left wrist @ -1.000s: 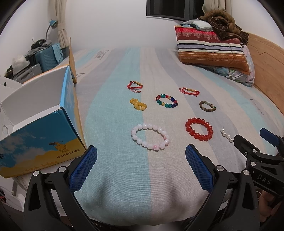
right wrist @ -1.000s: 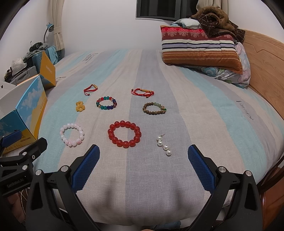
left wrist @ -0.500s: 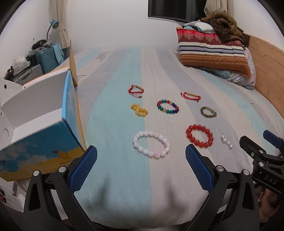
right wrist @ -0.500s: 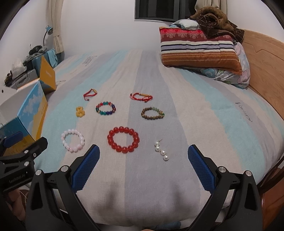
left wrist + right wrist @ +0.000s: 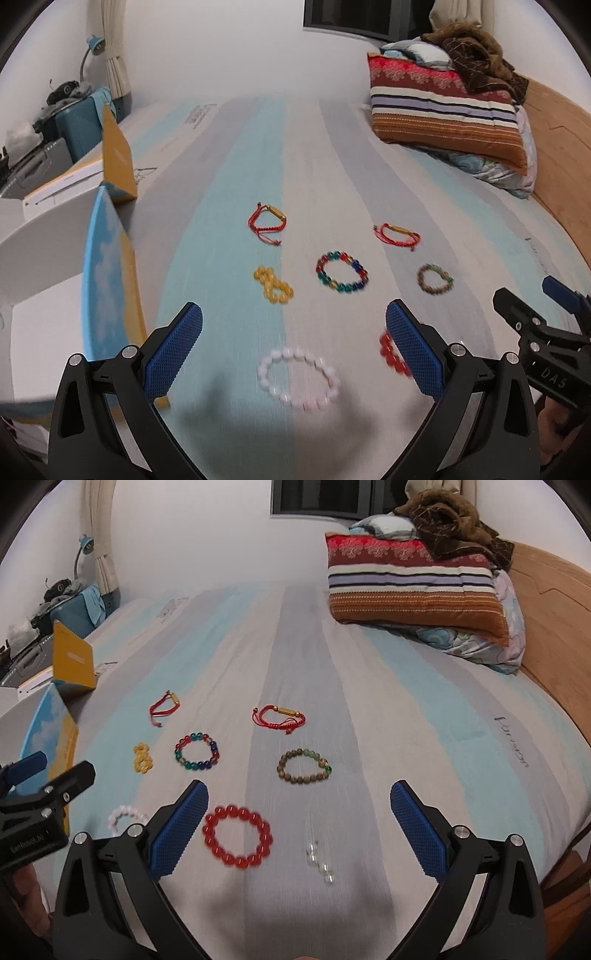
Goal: Organize jewelry
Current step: 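Grasp the yellow bead bracelet with the left tool while the right tool grasps the wooden-green bracelet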
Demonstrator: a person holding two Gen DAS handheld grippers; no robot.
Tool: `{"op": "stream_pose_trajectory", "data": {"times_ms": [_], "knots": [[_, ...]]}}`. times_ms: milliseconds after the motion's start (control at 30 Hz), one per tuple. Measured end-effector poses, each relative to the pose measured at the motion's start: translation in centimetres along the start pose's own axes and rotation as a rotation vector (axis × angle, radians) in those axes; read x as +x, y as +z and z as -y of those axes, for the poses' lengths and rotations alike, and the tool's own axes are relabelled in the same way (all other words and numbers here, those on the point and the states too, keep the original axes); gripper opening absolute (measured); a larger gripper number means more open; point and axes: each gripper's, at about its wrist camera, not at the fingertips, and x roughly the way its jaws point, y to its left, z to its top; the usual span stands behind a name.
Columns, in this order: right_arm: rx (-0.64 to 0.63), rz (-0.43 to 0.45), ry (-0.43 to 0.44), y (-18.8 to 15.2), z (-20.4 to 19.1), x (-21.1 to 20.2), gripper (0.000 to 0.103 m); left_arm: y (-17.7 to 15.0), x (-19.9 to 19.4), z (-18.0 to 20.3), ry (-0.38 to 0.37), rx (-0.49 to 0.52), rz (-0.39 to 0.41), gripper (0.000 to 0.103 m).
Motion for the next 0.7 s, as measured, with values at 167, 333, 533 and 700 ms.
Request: {"op": "stream_pose_trajectory", "data": {"times_ms": [167,333,533,700], "knots": [[0.011,-0.074,0.01,1.5,0.4,5.2,0.095,1.9,4.7,-0.7,0.013,-0.015,-0.065,0.097],[0.018,-0.141,0.015,1.3,1.0,9.8,0.095,2.0,9.0,-1.3,0.03,-0.021,-0.12,0.097],[0.032,-0.196,0.011,0.7,1.7,13.5,0.092,0.9,12.5,-2.2,0.066,-0.026,-0.174,0.097],[0.049,-0.239,0.013,0.4,2.2,15.1,0.088,0.2,14.1,-2.7,0.081,-0.029,-0.201,0.097]]}}
